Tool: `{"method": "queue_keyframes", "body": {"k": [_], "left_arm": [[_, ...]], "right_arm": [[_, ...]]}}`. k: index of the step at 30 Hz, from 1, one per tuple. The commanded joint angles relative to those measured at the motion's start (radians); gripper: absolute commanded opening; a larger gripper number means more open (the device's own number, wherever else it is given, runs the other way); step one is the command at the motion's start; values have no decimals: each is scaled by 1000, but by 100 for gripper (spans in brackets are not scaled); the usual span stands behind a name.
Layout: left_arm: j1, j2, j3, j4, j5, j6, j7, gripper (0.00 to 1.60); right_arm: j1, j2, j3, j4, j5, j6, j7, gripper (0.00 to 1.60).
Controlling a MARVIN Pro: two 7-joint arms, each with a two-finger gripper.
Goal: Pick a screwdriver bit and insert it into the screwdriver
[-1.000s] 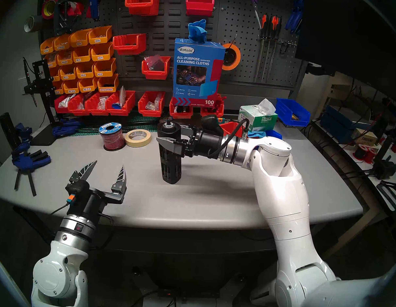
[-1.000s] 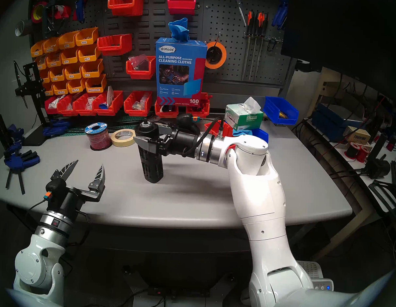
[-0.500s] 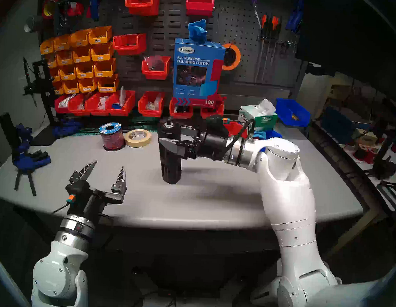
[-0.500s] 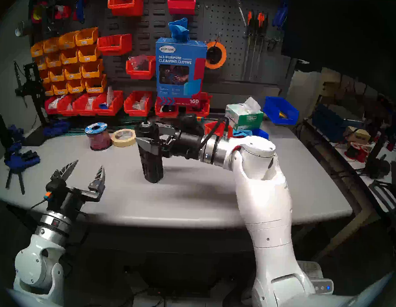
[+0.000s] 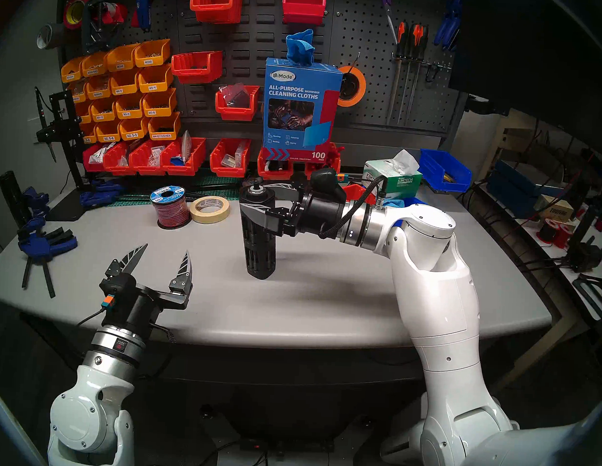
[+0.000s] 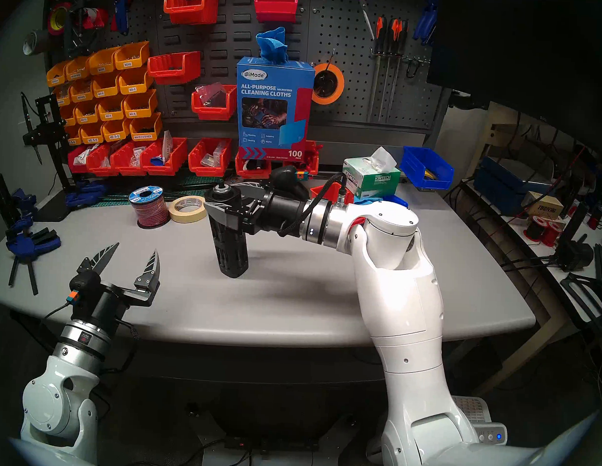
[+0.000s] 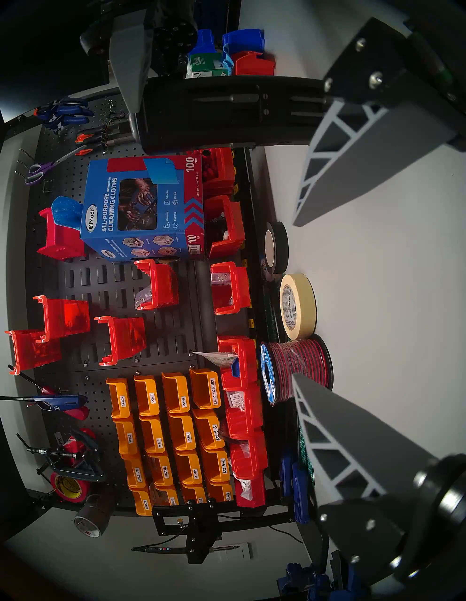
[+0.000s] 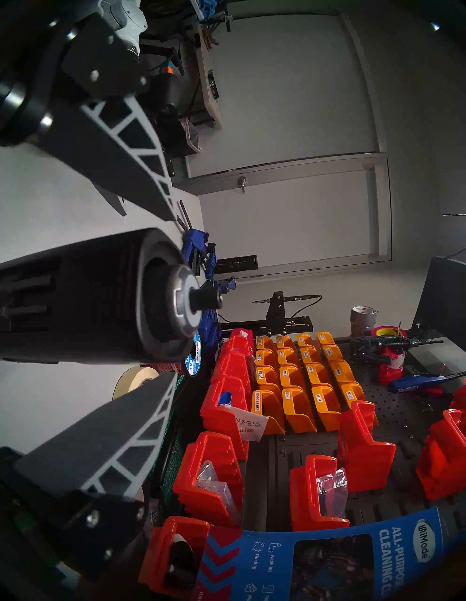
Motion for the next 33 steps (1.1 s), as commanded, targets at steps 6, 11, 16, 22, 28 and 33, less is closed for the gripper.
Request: {"method": "queue_keyframes", "body": {"k": [6, 11, 16, 22, 28, 33], "left_arm": [[-8, -1, 0, -32, -2, -9, -2, 160], [-8, -2, 0, -32, -1, -9, -4, 160], [-9, -4, -1, -32, -1, -9, -5, 160], [-9, -6, -1, -32, -1, -9, -7, 160], [-10, -8, -2, -32, 0, -8, -9, 160], [-10, -9, -2, -32, 0, -8, -10, 160]], "right_arm": [[54, -12, 20, -52, 14, -13, 5, 160], [52, -13, 34, -78, 17, -13, 4, 160], [47, -18, 45, -100, 16, -13, -4, 160], [30, -21, 71, -132, 15, -11, -23, 160], [-1, -33, 92, -169, 14, 1, -54, 160], [-14, -50, 108, -187, 27, 33, -76, 160]]}}
